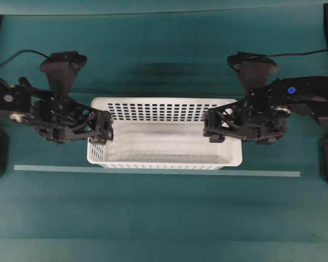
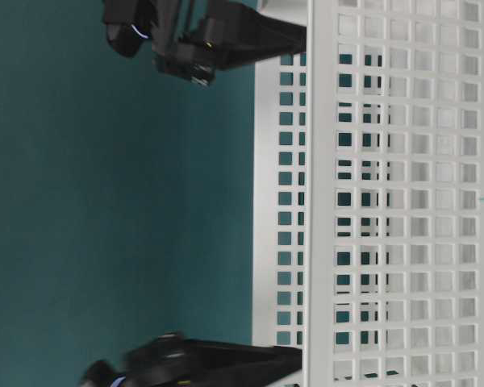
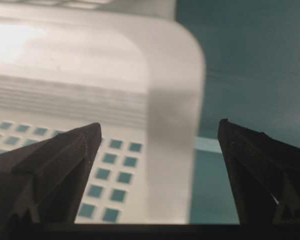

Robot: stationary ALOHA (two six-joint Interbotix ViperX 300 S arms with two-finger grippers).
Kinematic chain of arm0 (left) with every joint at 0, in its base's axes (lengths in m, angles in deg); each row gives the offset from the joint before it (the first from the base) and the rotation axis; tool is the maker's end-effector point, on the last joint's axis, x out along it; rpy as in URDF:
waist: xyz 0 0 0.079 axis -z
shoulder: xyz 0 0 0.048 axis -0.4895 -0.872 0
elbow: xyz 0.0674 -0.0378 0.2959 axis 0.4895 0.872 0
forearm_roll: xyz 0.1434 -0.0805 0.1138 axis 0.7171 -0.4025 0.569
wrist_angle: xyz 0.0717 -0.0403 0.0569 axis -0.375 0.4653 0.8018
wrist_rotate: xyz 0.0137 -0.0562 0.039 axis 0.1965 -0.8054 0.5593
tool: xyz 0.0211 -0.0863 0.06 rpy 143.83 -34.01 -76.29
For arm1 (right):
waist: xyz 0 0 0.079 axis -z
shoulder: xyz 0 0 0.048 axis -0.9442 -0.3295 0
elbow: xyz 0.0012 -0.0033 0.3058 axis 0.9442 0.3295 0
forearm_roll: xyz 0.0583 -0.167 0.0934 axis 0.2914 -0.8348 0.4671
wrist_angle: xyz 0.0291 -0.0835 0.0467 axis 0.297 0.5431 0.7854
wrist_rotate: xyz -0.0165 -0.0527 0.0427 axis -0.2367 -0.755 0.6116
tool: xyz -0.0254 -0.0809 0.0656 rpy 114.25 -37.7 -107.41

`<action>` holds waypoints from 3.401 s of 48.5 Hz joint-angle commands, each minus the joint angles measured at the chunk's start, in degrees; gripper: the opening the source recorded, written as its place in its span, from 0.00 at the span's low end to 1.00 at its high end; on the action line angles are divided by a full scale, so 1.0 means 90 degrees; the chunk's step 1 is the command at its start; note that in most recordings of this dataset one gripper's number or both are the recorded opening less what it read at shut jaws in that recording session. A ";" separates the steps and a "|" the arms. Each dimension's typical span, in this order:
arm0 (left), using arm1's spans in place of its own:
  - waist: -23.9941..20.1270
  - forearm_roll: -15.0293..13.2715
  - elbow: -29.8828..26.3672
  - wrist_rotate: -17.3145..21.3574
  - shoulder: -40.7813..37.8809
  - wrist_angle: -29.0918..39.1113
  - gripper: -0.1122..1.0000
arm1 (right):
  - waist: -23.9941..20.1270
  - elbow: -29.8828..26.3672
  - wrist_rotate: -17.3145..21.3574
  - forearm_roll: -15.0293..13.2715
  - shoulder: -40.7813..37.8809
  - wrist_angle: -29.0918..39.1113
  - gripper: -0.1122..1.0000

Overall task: Lift the white basket with both hands.
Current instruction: 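Lower both grippers onto the end rims and close on them, then lift the basket with both grippers, raising it off the table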

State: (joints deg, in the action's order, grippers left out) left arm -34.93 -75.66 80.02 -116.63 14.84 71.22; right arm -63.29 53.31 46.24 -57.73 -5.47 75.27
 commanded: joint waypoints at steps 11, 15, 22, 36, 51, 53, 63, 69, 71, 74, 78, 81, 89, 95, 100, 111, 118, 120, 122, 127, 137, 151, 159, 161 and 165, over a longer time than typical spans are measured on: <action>-0.0029 0.0010 -0.0078 -0.0010 -0.0371 -0.0332 0.94 | -0.0020 -0.0029 0.0029 -0.0029 -0.0215 -0.0166 0.97; -0.0029 0.0010 -0.0068 0.0010 -0.0371 -0.0332 0.94 | -0.0010 -0.0029 0.0029 -0.0029 -0.0215 -0.0176 0.97; -0.0029 0.0020 -0.0059 0.0000 -0.0371 -0.0352 0.94 | -0.0010 -0.0020 0.0029 -0.0020 -0.0225 -0.0176 0.97; -0.0029 0.0020 -0.0029 0.0010 -0.0381 -0.0420 0.87 | 0.0010 0.0000 0.0039 -0.0020 -0.0234 -0.0264 0.92; -0.0010 0.0010 0.0000 0.0049 -0.0400 -0.0420 0.25 | 0.0068 -0.0010 0.0049 0.0029 -0.0313 -0.0439 0.35; 0.0000 0.0010 0.0000 0.0020 -0.0400 -0.0420 0.20 | 0.0059 -0.0010 0.0049 0.0039 -0.0322 -0.0439 0.29; 0.0010 0.0010 0.0000 0.0049 -0.0400 -0.0420 0.16 | 0.0059 0.0010 0.0205 0.0059 -0.0313 -0.0420 0.29; 0.0010 0.0010 0.0000 0.0059 -0.0400 -0.0420 0.16 | 0.0029 0.0039 0.0234 0.0059 -0.0303 -0.0361 0.29; 0.0010 0.0010 0.0000 0.0059 -0.0400 -0.0420 0.16 | 0.0029 0.0029 0.0234 0.0068 -0.0303 -0.0342 0.29; 0.0010 0.0010 0.0000 0.0059 -0.0400 -0.0420 0.16 | 0.0029 0.0039 0.0234 0.0059 -0.0303 -0.0303 0.29; 0.0010 0.0010 0.0000 0.0059 -0.0410 -0.0420 0.16 | 0.0020 0.0029 0.0234 0.0059 -0.0293 -0.0293 0.29; 0.0010 0.0010 0.0000 0.0059 -0.0410 -0.0420 0.16 | 0.0010 0.0029 0.0234 0.0059 -0.0303 -0.0283 0.29; 0.0029 0.0010 -0.0010 0.0059 -0.0410 -0.0518 0.16 | 0.0020 0.0049 0.0205 0.0039 -0.0283 -0.0264 0.29; 0.0029 0.0010 -0.0020 0.0059 -0.0410 -0.0615 0.16 | 0.0010 0.0078 0.0166 0.0039 -0.0273 -0.0264 0.29; 0.0039 0.0020 -0.0068 0.0068 -0.0381 -0.0596 0.16 | 0.0010 0.0039 0.0156 0.0039 -0.0195 -0.0254 0.29; 0.0029 0.0010 -0.0322 0.0068 0.0234 -0.0225 0.16 | 0.0059 -0.0088 0.0166 0.0068 0.0410 0.0186 0.29; 0.0029 0.0010 -0.0625 0.0078 0.0625 0.0361 0.16 | 0.0078 -0.0273 0.0176 0.0059 0.0850 0.0654 0.29; 0.0020 0.0010 -0.0762 0.0078 0.0752 0.0576 0.16 | 0.0078 -0.0342 0.0186 0.0059 0.0957 0.0781 0.29; 0.0020 0.0010 -0.0889 0.0098 0.0850 0.0693 0.16 | 0.0078 -0.0430 0.0186 0.0068 0.1074 0.0928 0.29; 0.0000 0.0010 -0.1211 0.0273 0.1025 0.1006 0.16 | 0.0078 -0.0664 0.0186 0.0078 0.1270 0.1211 0.29; 0.0000 0.0010 -0.2080 0.0527 0.1113 0.1836 0.16 | 0.0088 -0.1406 0.0195 0.0098 0.1572 0.2041 0.29; 0.0000 0.0010 -0.3066 0.0537 0.1143 0.2559 0.16 | 0.0010 -0.2324 0.0156 0.0186 0.1592 0.3037 0.29; 0.0020 0.0010 -0.3525 0.0547 0.1172 0.2910 0.16 | 0.0000 -0.2812 0.0029 0.0186 0.1602 0.3252 0.29; 0.0020 0.0010 -0.3672 0.0566 0.1191 0.3018 0.16 | 0.0000 -0.2949 -0.0029 0.0186 0.1602 0.3340 0.29; 0.0020 0.0010 -0.3945 0.0664 0.1230 0.3252 0.16 | 0.0010 -0.3242 -0.0137 0.0186 0.1621 0.3506 0.29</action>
State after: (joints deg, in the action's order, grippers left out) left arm -35.11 -75.66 49.78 -112.94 25.04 100.23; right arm -62.32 27.82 47.73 -56.50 9.64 106.56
